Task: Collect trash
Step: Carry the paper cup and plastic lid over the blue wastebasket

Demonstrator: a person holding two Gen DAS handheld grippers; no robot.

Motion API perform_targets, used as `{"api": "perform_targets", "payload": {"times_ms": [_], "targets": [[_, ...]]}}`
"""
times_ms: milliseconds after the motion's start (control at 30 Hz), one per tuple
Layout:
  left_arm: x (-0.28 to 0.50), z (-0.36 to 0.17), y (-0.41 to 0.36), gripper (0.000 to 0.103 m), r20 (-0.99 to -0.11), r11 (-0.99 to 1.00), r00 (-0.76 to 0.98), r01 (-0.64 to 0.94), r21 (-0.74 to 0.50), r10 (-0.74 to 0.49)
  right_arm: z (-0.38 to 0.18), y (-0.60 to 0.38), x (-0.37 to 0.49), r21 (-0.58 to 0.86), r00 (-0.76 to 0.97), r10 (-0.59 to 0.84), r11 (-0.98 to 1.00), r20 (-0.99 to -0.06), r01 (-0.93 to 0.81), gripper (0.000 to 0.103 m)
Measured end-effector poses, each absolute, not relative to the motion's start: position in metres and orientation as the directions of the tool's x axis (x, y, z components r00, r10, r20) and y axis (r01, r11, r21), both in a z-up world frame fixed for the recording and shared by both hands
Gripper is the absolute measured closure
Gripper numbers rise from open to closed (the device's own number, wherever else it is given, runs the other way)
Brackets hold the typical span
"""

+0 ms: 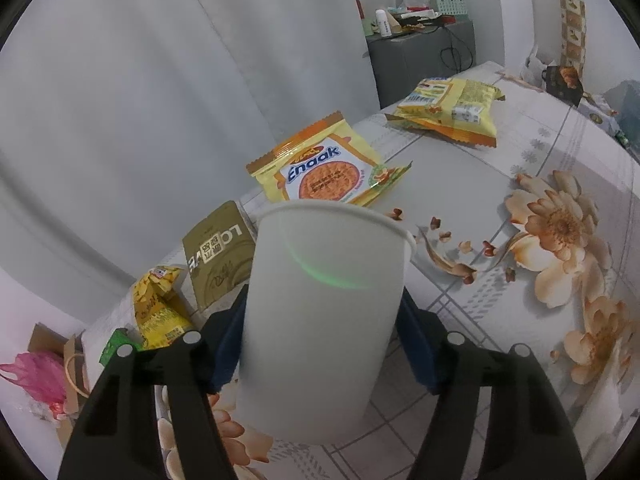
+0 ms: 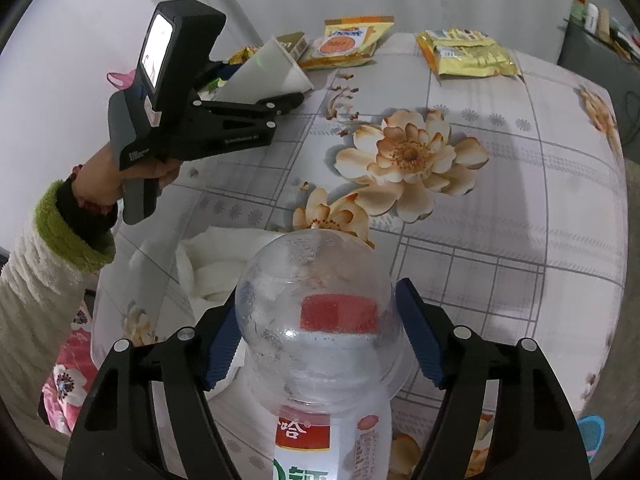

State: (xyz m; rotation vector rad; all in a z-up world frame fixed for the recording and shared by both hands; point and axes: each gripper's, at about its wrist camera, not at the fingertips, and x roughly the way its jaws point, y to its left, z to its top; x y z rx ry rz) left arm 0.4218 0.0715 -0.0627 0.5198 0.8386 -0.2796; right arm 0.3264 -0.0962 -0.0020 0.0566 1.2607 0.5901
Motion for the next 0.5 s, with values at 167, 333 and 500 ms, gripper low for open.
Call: {"api": "perform_targets", "payload": {"times_ms": [167, 333, 500], "targets": [[0.412, -0.051, 0.077, 0.037, -0.746, 0.855, 0.663, 0.422, 0.300, -0.065, 0.003, -0.097, 0.327, 0.375, 0.207, 0.473, 0.846, -0.857, -0.379, 0.035], [0.396, -0.033, 0.088, 0.038, -0.727, 0.881, 0.677, 0.409, 0.238, -0.118, 0.014, -0.100, 0.326, 0.406, 0.244, 0.511, 0.834, -0.824, -0.375, 0.035], [0.374, -0.015, 0.098, 0.038, -0.703, 0.902, 0.698, 0.381, 0.205, -0.135, 0.025, -0.103, 0.323, 0.451, 0.280, 0.557, 0.816, -0.782, -0.361, 0.035]]}}
